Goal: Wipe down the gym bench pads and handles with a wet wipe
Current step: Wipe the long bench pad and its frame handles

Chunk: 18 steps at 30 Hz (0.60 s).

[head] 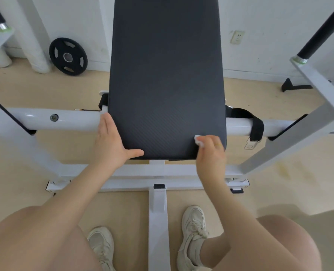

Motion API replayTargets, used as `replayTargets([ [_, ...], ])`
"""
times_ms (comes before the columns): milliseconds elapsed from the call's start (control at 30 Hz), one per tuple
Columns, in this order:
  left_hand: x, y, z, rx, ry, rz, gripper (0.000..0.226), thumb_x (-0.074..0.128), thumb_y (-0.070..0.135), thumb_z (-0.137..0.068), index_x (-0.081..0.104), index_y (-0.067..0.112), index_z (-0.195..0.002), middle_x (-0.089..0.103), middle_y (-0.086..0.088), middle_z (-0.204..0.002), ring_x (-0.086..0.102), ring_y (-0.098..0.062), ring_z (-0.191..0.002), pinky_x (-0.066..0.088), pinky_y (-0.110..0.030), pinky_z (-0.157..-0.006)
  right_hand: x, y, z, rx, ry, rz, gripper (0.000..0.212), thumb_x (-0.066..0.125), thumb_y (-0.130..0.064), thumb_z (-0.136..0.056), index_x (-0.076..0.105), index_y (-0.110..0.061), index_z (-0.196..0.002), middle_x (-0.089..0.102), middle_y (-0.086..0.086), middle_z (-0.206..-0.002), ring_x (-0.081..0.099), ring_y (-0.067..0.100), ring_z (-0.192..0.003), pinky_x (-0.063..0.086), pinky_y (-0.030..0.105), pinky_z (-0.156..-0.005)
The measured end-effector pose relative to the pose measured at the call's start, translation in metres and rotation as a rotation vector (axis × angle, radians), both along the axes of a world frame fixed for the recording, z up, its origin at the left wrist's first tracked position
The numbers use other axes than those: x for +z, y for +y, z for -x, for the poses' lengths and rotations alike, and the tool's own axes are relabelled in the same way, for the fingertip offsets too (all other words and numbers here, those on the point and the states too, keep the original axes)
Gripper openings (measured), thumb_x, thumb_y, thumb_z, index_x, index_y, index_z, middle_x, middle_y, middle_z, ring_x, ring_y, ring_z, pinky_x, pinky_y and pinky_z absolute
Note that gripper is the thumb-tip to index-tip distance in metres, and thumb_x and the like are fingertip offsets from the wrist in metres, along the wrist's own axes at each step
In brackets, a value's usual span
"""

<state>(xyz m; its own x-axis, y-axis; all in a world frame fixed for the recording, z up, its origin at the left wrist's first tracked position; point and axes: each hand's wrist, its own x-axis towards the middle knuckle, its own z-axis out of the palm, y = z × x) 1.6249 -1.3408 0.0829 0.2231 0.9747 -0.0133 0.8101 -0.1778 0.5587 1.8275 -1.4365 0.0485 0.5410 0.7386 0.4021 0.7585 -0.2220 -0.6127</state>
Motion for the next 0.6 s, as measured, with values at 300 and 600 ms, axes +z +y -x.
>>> replayTargets([
  [300, -0.005, 0.008, 0.009, -0.069, -0.241, 0.146, 0.112, 0.076, 0.033, -0.072, -0.005, 0.012, -0.148, 0.001, -0.001, -0.157, 0.008, -0.016, -0.144, 0.017, -0.037, -0.117, 0.048, 0.060, 0.029, 0.325, -0.141, -0.072, 0.024, 0.044, -0.002, -0.083, 0.068, -0.002, -0.083, 0.064, 0.015, -0.088, 0.060, 0.030, -0.085, 0.046, 0.029, -0.073],
  [600, 0.016, 0.014, 0.017, 0.010, -0.675, 0.307, 0.059, 0.031, 0.003, -0.090, 0.034, 0.034, -0.140, 0.048, 0.017, -0.132, 0.045, -0.003, -0.114, 0.034, -0.015, -0.083, 0.091, 0.166, 0.003, -0.047, -0.029, -0.013, 0.034, 0.037, 0.004, -0.087, 0.065, -0.009, -0.102, 0.053, 0.009, -0.116, 0.052, 0.021, -0.091, 0.035, 0.019, -0.073],
])
